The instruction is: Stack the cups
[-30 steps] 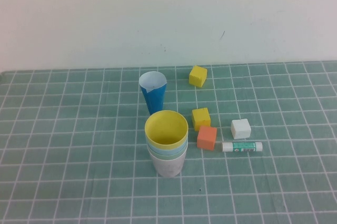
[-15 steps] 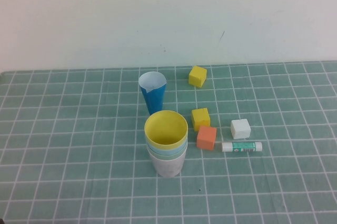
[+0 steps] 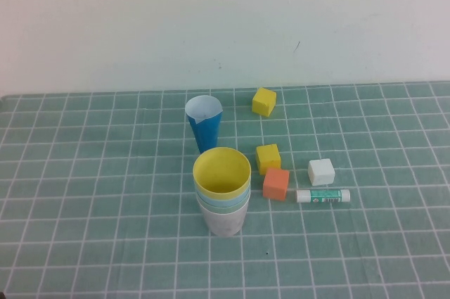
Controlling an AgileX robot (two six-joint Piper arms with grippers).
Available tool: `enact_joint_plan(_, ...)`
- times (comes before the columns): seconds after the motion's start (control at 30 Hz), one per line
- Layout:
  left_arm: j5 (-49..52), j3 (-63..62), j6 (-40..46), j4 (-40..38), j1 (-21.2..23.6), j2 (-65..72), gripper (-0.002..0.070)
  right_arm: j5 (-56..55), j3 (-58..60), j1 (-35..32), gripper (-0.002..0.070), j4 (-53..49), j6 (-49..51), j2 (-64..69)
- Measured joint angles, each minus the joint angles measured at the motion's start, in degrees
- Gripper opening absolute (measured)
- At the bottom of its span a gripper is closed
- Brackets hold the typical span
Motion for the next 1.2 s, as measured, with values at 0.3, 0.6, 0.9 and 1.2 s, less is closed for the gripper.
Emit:
enact_joint_plan(0.3, 0.0, 0.0, 0.0, 0.0, 0.0, 0.0, -0.0001, 0.0, 0.0, 0.0, -0.0001, 0.0, 0.0, 0.0)
enact_joint_plan(0.6, 0.0, 0.0, 0.0, 0.0, 0.0, 0.0, -0.0001, -0.48, 0.65, 0.0, -0.0001, 0.0, -1.54, -0.59)
enact_joint_plan(0.9, 0.13, 0.0, 0.25, 0.0, 0.0, 0.0, -0.0001, -9.75, 3.84, -10.47, -0.0001, 3.41, -11.88, -0.67)
enact_joint_plan(1.2, 0.13, 0.0, 0.25, 0.0, 0.0, 0.0, -0.0001, -13.18, 11.04, -32.78, -0.0001, 8.33, -13.0, -3.21)
